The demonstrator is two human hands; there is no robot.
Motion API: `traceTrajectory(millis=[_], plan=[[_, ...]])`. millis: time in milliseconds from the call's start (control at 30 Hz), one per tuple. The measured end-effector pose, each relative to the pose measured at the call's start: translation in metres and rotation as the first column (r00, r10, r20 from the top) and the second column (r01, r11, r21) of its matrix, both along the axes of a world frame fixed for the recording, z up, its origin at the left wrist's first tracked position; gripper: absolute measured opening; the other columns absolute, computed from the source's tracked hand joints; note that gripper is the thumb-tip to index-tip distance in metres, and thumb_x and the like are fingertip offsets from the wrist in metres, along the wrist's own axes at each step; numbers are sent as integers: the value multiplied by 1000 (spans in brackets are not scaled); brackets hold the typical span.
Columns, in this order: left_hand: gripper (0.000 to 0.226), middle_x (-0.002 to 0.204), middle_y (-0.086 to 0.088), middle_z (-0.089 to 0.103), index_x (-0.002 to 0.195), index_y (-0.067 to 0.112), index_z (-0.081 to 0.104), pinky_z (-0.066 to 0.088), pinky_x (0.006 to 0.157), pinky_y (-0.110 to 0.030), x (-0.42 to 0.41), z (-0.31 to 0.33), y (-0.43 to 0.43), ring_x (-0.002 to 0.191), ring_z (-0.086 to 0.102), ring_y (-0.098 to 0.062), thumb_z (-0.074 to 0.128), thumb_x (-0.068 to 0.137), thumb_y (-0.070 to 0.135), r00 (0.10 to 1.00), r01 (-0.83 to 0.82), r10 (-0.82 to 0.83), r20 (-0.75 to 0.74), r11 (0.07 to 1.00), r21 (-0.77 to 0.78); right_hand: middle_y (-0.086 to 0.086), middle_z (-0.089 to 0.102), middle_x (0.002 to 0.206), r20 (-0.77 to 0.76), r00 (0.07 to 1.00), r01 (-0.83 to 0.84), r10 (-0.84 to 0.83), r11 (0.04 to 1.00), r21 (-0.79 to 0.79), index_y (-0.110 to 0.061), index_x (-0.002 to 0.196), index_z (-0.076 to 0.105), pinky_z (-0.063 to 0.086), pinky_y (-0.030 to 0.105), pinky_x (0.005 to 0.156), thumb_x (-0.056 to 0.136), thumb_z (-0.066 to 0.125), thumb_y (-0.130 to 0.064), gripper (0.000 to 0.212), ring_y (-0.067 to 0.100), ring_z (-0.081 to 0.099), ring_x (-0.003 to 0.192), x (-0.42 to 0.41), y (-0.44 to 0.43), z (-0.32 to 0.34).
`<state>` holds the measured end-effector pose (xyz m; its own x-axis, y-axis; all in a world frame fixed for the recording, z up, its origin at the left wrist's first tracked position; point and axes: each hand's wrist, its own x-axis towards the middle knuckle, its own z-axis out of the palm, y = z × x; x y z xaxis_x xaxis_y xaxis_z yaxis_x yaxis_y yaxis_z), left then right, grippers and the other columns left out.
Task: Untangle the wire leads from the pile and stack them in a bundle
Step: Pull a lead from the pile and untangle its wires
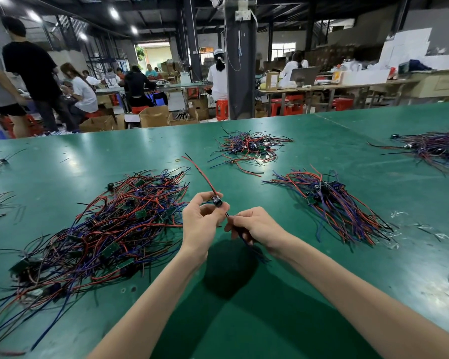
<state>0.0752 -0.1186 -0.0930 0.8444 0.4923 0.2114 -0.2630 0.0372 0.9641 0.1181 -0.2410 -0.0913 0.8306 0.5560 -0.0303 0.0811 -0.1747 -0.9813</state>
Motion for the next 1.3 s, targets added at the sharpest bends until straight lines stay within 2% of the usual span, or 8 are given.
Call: traceTrajectory(millis=[167,400,600,733,833,933,1067,1300], plan=[[24,58,5,59,85,16,63,49,91,-48,0,11,5,71,58,-22,67,81,-7,999,-32,33,9,993,-114,5,58,52,-34,998,59,-61,997,-55,-8,67,67,23,16,33,92,55,-13,29,8,29,34,3,-2,-3],[24,77,-6,58,86,12,60,58,68,-21,-2,27,28,62,64,-4,62,82,-11,989,-94,118,93,970,-226,-3,63,53,171,981,141,-95,950,-277,-10,66,69,28,13,32,85,56,-10,23,4,37,30,7,-6,-1],[22,82,-9,60,87,11,58,58,67,-21,-2,26,33,73,61,-15,60,84,-11,987,-119,145,74,952,-282,2,67,61,255,967,72,16,941,-331,-8,72,68,49,22,61,87,54,-10,21,-1,50,42,5,-8,-2],[15,80,-9,61,86,9,57,58,62,-24,-1,26,38,71,61,-19,59,87,-6,995,-63,87,39,906,-419,4,71,82,54,969,-224,242,948,-228,-6,91,70,45,16,65,92,59,-21,18,5,60,67,4,-19,5],[13,67,-6,64,85,7,57,58,59,-26,-1,26,36,57,64,-17,56,89,-5,1000,4,-7,-4,870,-493,-14,69,97,-2,942,-325,335,912,-251,-20,99,72,33,25,72,92,49,-47,37,11,46,84,9,-27,17],[13,59,-4,66,84,7,56,60,63,-28,0,23,27,50,64,-15,55,89,-5,993,86,-117,-32,867,-491,-7,69,111,-142,906,-415,398,902,-118,-21,103,71,29,29,72,82,37,-66,60,12,41,85,16,-35,24],[14,62,-4,68,88,8,56,57,63,-26,-1,16,11,51,62,-14,56,87,-6,969,188,-236,-71,895,-405,2,74,90,-66,960,-277,273,959,-56,-16,92,74,30,20,56,80,48,-58,51,7,43,65,14,-29,21],[17,66,-7,67,91,7,57,55,64,-26,-3,6,-1,57,60,-18,61,83,-7,968,193,-231,-102,936,-295,-1,63,53,-1,996,-94,94,994,52,-10,72,69,25,12,40,91,59,-11,21,3,35,40,3,-13,11]])
